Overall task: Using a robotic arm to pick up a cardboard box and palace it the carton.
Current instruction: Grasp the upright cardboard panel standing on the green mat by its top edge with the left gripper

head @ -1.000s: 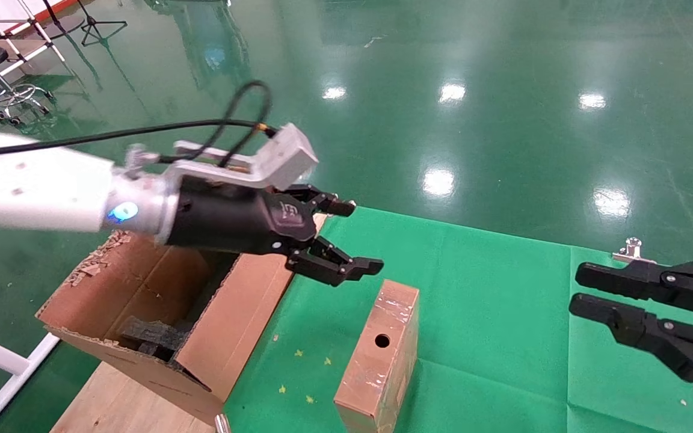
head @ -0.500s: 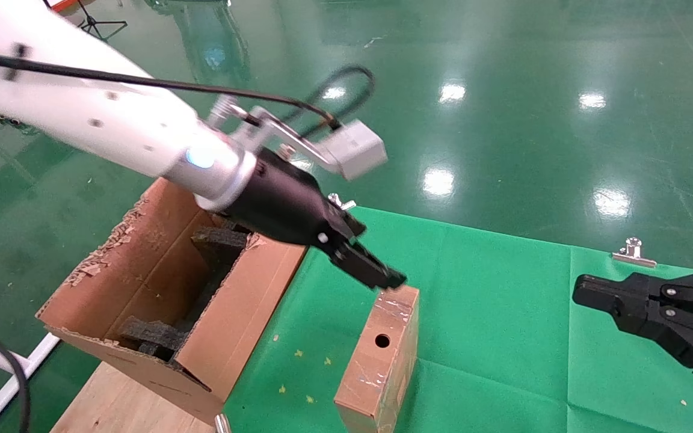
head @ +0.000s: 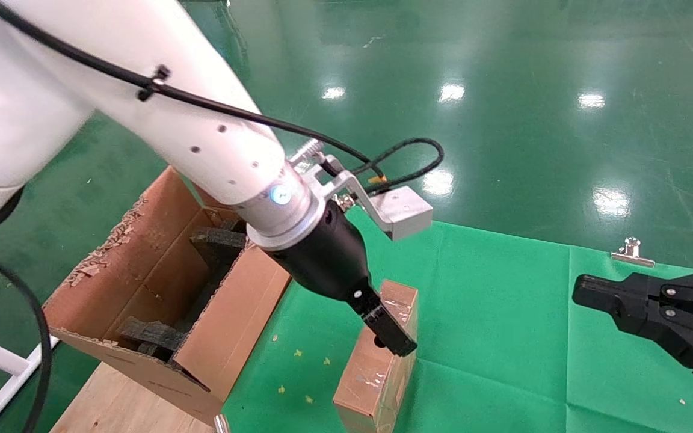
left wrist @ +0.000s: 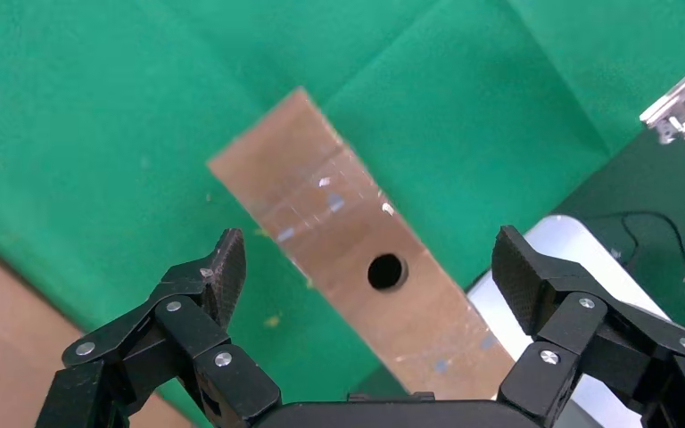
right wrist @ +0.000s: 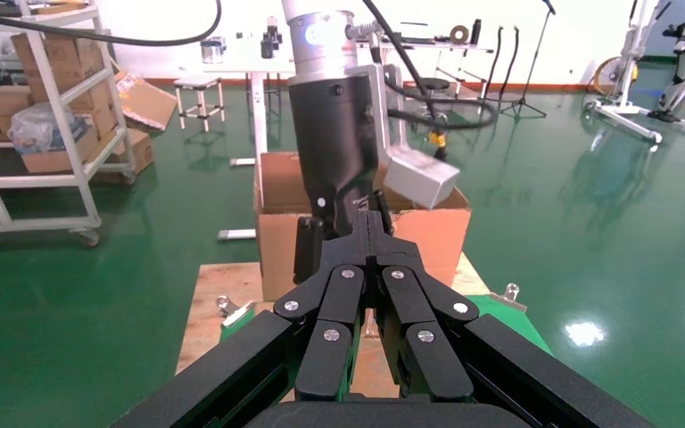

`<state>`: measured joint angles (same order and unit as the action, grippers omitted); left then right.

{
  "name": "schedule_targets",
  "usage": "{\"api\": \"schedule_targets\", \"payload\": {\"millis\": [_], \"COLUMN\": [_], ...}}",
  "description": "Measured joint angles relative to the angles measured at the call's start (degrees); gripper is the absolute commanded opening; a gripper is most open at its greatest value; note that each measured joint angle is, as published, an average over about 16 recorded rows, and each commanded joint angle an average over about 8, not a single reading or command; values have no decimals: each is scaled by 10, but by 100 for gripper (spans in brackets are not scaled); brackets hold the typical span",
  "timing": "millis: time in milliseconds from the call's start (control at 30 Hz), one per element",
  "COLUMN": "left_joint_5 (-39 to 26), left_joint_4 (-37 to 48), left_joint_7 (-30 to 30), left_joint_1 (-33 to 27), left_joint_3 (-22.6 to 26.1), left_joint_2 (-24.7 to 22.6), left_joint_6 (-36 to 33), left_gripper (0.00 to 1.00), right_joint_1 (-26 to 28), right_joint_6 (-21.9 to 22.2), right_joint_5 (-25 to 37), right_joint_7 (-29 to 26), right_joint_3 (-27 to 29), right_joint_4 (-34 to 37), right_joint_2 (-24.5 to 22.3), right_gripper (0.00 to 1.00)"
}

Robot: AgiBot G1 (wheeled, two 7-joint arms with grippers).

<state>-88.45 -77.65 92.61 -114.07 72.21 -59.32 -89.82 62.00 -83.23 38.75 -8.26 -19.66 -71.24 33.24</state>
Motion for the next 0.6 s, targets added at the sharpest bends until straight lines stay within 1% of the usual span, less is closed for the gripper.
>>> {"api": "schedule_targets", "payload": {"millis": [167,300,600], "left_joint_5": [6,10,19], "left_joint_4": [0,0,0], "left_joint_7": [43,72,96], "left_joint_1": [-15,-19,-20], "left_joint_3": [49,74,90], "left_joint_2": [-18,-25,-24], "left_joint_6": [8,16,36], "left_gripper": [100,100,100], "right_joint_1": [0,0,0], "right_joint_6": [0,0,0], "right_joint_5": [0,0,0], "right_joint_7": [0,0,0], "right_joint_3": [0,0,0], "right_joint_4": [0,0,0], "right_joint_2": [0,0,0], "right_gripper": [0,0,0]}}
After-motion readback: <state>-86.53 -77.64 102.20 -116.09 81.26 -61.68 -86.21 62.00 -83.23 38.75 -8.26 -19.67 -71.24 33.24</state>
